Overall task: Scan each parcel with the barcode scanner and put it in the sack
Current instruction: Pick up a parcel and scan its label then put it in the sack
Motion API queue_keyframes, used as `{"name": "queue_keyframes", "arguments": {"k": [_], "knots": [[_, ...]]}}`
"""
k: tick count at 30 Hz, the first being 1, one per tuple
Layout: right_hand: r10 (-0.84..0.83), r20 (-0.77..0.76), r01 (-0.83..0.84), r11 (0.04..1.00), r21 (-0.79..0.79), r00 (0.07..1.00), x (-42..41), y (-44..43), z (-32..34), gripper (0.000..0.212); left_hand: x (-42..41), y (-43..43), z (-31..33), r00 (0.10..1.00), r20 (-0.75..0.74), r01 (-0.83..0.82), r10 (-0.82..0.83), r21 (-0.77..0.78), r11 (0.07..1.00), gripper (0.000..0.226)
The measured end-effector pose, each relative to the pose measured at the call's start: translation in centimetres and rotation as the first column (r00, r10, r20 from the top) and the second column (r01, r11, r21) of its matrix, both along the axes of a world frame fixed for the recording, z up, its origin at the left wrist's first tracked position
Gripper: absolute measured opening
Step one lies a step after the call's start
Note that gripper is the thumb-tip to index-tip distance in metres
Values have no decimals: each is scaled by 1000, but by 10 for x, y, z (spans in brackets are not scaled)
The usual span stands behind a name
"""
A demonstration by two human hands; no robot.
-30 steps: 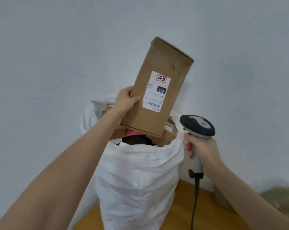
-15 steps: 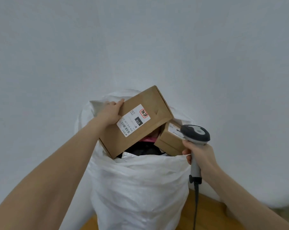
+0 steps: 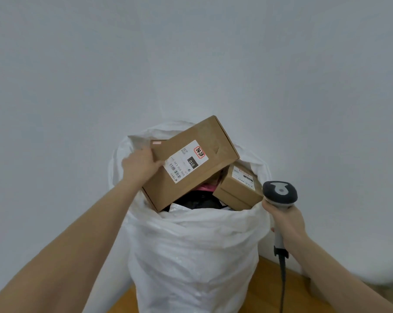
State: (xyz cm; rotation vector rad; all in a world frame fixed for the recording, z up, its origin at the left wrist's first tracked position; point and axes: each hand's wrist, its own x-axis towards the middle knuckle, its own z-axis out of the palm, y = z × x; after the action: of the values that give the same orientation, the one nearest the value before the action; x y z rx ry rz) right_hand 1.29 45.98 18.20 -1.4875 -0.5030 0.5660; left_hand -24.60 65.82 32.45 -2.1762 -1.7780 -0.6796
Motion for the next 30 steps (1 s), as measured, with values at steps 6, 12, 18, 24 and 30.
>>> {"name": "queue_keyframes", "arguments": {"k": [6,12,18,24,30], "knots": [[127,-350,-132,991,11,928,-19,9,-7,32,-6,-1,15,990,144,28,-9,-132,991,22],[167,-463,-160,986,56,870,-31,13,5,23,-4,-1,32,815,568,201,-117,-89,975,18],[87,-291,-83,996,26,953,-34,13,30,21,21,-13,-46,889,456,249,-31,-426,870,14],[199,-223,-113,931,347,954,-17,-1,89,19,18,-25,-3,969,-218,-26,-120,-571,821,29],[170,-243,-104,959,263,955,-15,-13,76,16,73,-26,-15,860,-322,325,-395,-250,912,52]]}}
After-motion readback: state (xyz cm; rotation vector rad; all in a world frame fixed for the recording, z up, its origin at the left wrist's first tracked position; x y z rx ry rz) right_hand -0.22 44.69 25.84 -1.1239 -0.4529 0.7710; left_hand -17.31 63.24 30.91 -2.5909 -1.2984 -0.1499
